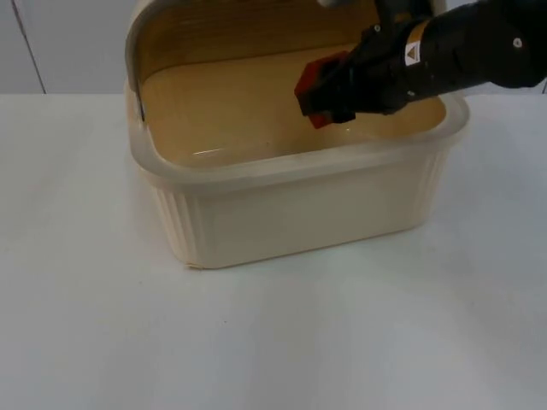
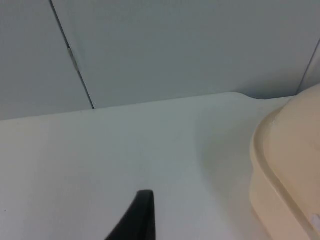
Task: Open the box lid with the left hand, place the block into the box with the right hand, then close the box lid with the left hand.
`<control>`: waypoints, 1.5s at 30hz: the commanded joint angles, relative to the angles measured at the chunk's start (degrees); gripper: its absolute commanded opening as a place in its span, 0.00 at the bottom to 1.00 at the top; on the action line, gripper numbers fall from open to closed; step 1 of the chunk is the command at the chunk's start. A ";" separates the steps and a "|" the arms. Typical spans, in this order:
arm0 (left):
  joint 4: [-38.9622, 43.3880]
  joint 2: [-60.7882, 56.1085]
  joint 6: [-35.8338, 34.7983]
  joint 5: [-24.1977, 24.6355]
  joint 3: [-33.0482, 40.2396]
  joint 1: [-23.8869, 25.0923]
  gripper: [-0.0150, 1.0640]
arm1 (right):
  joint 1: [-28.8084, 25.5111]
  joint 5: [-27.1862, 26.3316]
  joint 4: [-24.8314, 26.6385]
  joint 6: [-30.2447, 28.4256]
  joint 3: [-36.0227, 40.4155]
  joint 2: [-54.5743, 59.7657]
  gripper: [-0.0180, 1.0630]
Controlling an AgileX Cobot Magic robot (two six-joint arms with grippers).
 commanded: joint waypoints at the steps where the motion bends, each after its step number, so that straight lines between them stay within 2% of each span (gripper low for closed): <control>1: -0.62 -0.06 -0.10 -0.05 -0.30 -0.27 0.99 | 0.30 0.21 -0.12 -0.47 -0.35 -0.07 0.55; 3: -0.62 -0.06 -0.10 -0.05 -0.30 -0.27 0.99 | 0.30 1.39 -0.12 -0.01 -0.35 -0.07 0.82; 4: -0.62 -0.06 -0.10 -0.05 -0.30 -0.27 0.99 | 0.30 1.39 -0.12 -0.01 -0.35 -0.07 0.82; 5: -0.62 -0.06 -0.10 -0.05 -0.30 -0.27 0.99 | 0.30 2.11 -0.12 -0.01 -0.35 -0.07 0.96; 6: -0.62 -0.06 -0.10 -0.05 -0.30 -0.27 0.99 | 0.30 2.98 -0.12 -0.01 -0.35 -0.42 0.99; 12: -0.62 -0.06 -0.10 -0.05 -0.30 -0.27 0.99 | 0.30 7.90 -0.12 -0.01 -0.35 -4.05 0.99; 21: -0.88 -0.06 -0.10 -0.05 -0.30 -0.27 0.99 | 0.30 21.16 0.19 -0.01 -0.35 -14.67 0.99; 33: -1.11 -0.06 -0.10 -0.05 -0.30 -0.27 0.99 | 0.18 20.09 -0.40 -0.19 0.63 -31.17 0.99; 36: -1.11 -0.06 -0.10 -0.05 -0.30 -0.27 0.99 | -0.97 21.59 -0.52 -0.19 0.63 -34.34 0.99; 38: -1.11 -0.06 -0.10 -0.05 -0.30 -0.27 0.99 | -3.50 23.69 1.47 -0.19 0.41 -36.36 0.99; 40: -1.10 -0.06 -0.10 -0.16 -0.30 -0.27 0.99 | -8.26 23.83 6.43 -2.89 0.41 -38.21 0.99; 42: -1.10 -0.06 -0.10 -0.16 -0.30 -0.27 0.99 | -9.53 23.83 8.09 -4.34 0.41 -38.46 0.99; 43: -1.10 -0.06 -0.10 -0.27 -0.30 -0.27 0.99 | -13.52 23.83 14.03 -9.50 0.41 -39.13 0.99; 45: -1.10 -0.06 -0.10 -0.27 -0.30 -0.27 0.99 | -18.70 24.69 21.80 -17.00 0.41 -39.39 0.99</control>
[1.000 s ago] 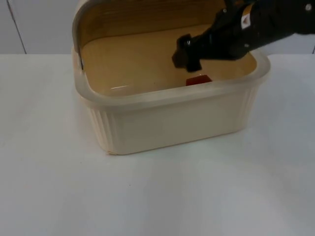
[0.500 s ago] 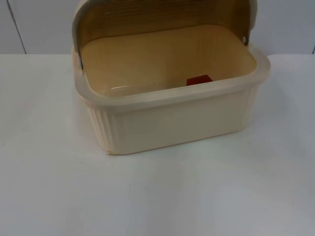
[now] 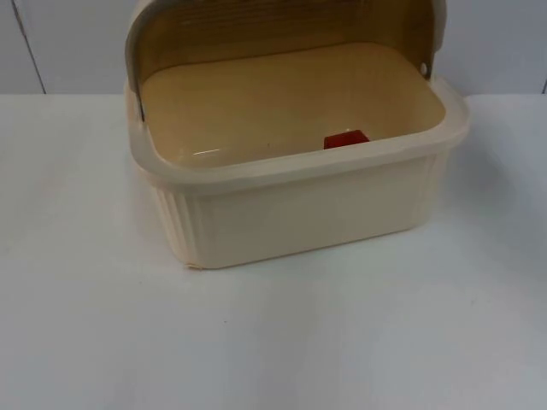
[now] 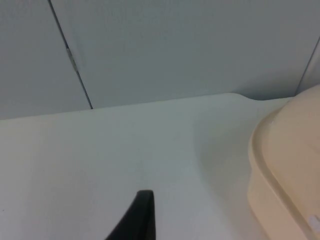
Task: Open the box lid with the left hand, place the block into the box with the right hand, then close the box lid with the left hand.
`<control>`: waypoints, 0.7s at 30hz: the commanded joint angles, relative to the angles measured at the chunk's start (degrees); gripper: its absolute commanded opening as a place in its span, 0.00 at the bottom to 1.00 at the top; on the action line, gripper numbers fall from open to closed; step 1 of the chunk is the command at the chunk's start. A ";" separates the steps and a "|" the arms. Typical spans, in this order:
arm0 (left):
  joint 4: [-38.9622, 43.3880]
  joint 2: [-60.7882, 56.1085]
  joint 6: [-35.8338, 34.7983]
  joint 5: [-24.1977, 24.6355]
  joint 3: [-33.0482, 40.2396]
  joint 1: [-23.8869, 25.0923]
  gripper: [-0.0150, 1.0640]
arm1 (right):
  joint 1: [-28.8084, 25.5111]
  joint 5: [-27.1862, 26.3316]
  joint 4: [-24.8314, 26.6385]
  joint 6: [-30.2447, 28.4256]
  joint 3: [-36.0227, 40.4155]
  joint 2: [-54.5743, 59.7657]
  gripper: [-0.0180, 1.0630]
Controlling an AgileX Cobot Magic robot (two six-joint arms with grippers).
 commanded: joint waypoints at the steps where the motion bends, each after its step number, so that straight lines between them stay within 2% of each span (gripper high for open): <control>1: -0.72 -0.06 -0.10 -0.27 -0.30 -0.27 0.99 | -4.95 1.64 9.70 -9.69 0.00 -0.72 0.99; 2: -0.72 -0.06 -0.10 -0.27 -0.30 -0.27 0.99 | -6.99 1.76 12.76 -13.97 0.00 -0.60 0.99; 4: -0.72 -0.06 -0.10 -0.27 -0.30 -0.27 0.99 | -8.99 1.64 13.44 -14.58 0.00 -0.49 0.99; 7: -0.72 -0.06 -0.10 -0.27 -0.30 -0.27 0.99 | -13.35 0.80 11.33 -14.01 0.00 -0.49 0.99; 8: -0.72 -0.06 -0.10 -0.27 -0.30 -0.27 0.99 | -13.35 0.80 11.33 -14.01 0.00 -0.49 0.99; 11: -0.72 -0.06 -0.10 -0.27 -0.30 -0.27 0.99 | -16.04 0.49 7.48 -9.29 0.00 -0.49 0.99; 21: -0.72 -0.06 -2.75 -1.77 -0.30 -0.27 0.99 | -17.16 0.34 6.76 -8.73 0.00 -0.49 0.99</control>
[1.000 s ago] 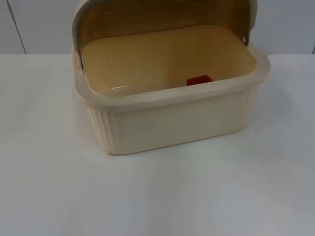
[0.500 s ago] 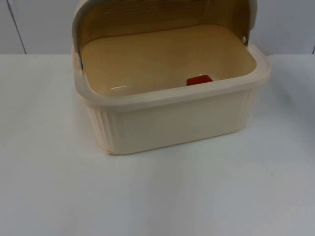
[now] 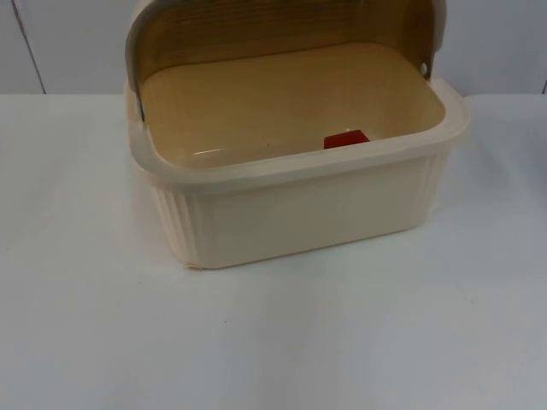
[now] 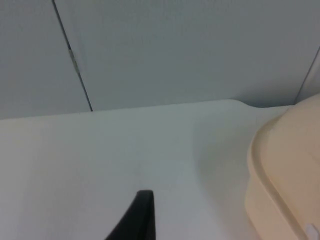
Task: Open the box lid with the left hand, place the block into the box with the right hand, then close the box lid with the left hand.
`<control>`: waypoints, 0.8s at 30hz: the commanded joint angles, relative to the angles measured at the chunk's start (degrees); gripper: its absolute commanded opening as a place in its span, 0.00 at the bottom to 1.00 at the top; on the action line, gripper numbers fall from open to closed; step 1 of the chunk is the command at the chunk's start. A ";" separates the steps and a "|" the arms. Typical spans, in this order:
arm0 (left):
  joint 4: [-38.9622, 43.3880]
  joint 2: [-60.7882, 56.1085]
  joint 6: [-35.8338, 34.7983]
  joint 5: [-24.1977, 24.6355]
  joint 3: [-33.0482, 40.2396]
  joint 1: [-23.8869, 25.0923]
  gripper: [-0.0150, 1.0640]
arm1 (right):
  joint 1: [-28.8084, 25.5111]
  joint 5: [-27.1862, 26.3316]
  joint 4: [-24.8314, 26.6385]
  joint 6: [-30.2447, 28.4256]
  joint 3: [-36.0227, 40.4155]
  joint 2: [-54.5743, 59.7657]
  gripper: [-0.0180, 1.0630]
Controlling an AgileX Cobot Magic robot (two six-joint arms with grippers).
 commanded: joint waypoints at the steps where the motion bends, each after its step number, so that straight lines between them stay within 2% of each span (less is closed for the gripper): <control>1: -0.72 -0.06 -1.27 -0.81 -0.30 -0.27 0.99 | -0.24 -0.77 -0.25 0.16 0.00 -0.39 0.99; 6: -0.72 -0.06 -1.74 -1.44 -0.30 -0.27 0.99 | -0.24 -1.19 -0.27 0.16 0.00 -0.39 0.99; 9: -0.45 -0.06 -1.74 -7.38 -0.30 -0.27 0.99 | -0.24 -1.19 -0.27 0.16 0.00 -0.39 0.99; 11: -0.77 -0.06 -1.74 -8.66 -0.52 -0.27 0.99 | -0.24 -1.29 -0.27 0.16 0.00 -0.39 0.99; 13: -0.63 1.46 -1.74 -5.67 -3.05 -0.27 0.99 | -0.24 -1.50 -0.27 0.16 0.00 -0.39 0.99; 14: -0.63 1.46 -1.74 -5.67 -3.05 -0.27 0.99 | -0.24 -1.50 -0.27 0.16 0.00 -0.39 0.99; 18: 1.35 8.56 -1.62 0.45 -12.42 -0.82 0.99 | -0.24 -1.63 -0.27 0.16 0.00 -0.39 0.99; 19: 1.35 8.56 -1.62 0.45 -12.42 -0.82 0.99 | -0.24 -1.63 -0.27 0.16 0.00 -0.39 0.99; 21: 2.47 12.41 -0.90 3.87 -19.02 -1.66 0.99 | -0.24 -1.63 -0.27 0.16 0.00 -0.39 0.99; 24: 5.78 18.18 0.61 5.72 -27.45 -3.94 0.99 | -0.24 -1.63 -0.27 0.16 0.00 -0.39 0.99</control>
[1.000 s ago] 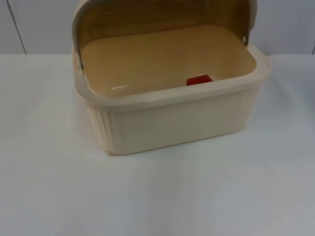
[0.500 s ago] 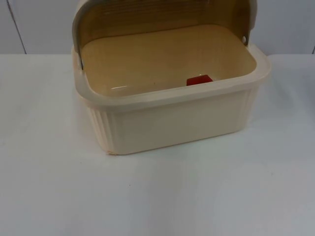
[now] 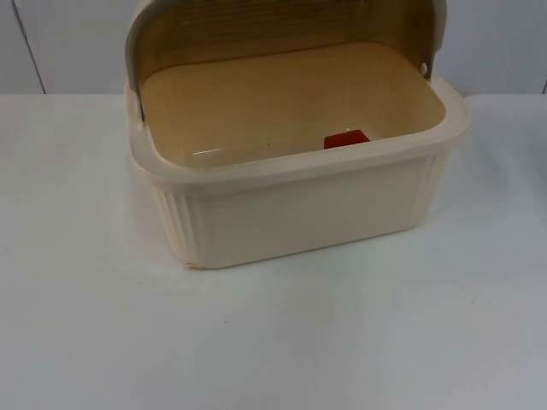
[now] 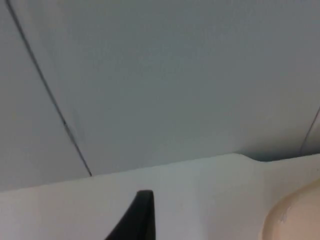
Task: Open the box lid with the left hand, place the block into the box with the right hand, then close the box lid with the left hand.
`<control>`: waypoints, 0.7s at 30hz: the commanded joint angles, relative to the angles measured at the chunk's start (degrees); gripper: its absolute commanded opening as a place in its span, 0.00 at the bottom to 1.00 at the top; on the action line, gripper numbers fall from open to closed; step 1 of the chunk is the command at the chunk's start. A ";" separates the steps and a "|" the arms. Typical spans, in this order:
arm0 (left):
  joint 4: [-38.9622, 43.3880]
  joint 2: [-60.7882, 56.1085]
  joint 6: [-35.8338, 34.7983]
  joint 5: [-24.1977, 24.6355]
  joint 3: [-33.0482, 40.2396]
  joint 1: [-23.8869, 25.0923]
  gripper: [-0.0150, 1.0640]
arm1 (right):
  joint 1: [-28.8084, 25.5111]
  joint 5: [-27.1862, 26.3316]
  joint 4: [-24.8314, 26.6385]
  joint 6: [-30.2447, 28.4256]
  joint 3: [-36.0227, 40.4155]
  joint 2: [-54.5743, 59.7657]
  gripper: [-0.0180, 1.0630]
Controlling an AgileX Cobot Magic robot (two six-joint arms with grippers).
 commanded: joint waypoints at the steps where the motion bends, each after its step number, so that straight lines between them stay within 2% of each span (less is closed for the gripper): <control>1: 1.69 2.29 0.88 1.28 -3.77 -1.32 0.99 | -0.24 -0.60 -0.27 0.16 0.00 -0.39 0.99; 4: 3.12 6.96 7.28 0.76 -9.97 -4.52 0.99 | -0.24 -0.60 -0.27 0.16 0.00 -0.39 0.99; 6: 3.12 9.78 15.00 0.76 -13.01 -6.85 0.99 | -0.24 -0.60 -0.27 0.16 0.00 -0.39 0.99; 7: 3.12 9.78 15.00 0.76 -13.01 -6.85 0.99 | -0.24 -0.60 -0.27 0.16 0.00 -0.39 0.99; 8: 3.12 11.11 18.80 0.60 -13.88 -8.18 0.99 | -0.24 -0.60 -0.27 0.16 0.00 -0.39 0.99; 10: 3.12 13.49 31.19 -1.50 -14.63 -11.19 0.99 | -0.24 -0.60 -0.27 0.16 0.00 -0.39 0.99; 12: 3.12 13.92 33.56 -1.81 -14.63 -11.81 0.99 | -0.24 -0.60 -0.27 0.16 0.00 -0.39 0.99; 14: 2.98 15.39 41.93 -3.61 -14.63 -14.49 0.99 | -0.24 -0.60 -0.27 0.16 0.00 -0.39 0.99; 17: 2.98 16.67 46.04 -5.47 -14.63 -17.29 0.99 | -0.24 -0.71 -0.27 0.16 0.00 -0.39 0.99; 21: 3.10 17.36 47.92 -7.39 -14.63 -19.07 0.99 | -0.24 -0.97 -0.27 0.16 0.00 -0.39 0.99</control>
